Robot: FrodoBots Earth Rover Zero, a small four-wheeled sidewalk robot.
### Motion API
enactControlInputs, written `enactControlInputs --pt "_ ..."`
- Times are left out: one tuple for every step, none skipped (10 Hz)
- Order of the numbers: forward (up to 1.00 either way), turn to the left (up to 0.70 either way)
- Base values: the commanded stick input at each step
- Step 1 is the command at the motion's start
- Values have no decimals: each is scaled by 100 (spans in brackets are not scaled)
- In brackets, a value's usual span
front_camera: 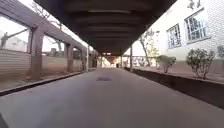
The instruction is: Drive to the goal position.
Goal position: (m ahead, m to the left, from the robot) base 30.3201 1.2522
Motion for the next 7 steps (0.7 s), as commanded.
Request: enactControlInputs --pt "70 0" --pt "70 0" --pt "70 0" --pt "70 0" --pt "70 0" --pt "70 0" --pt "70 0"
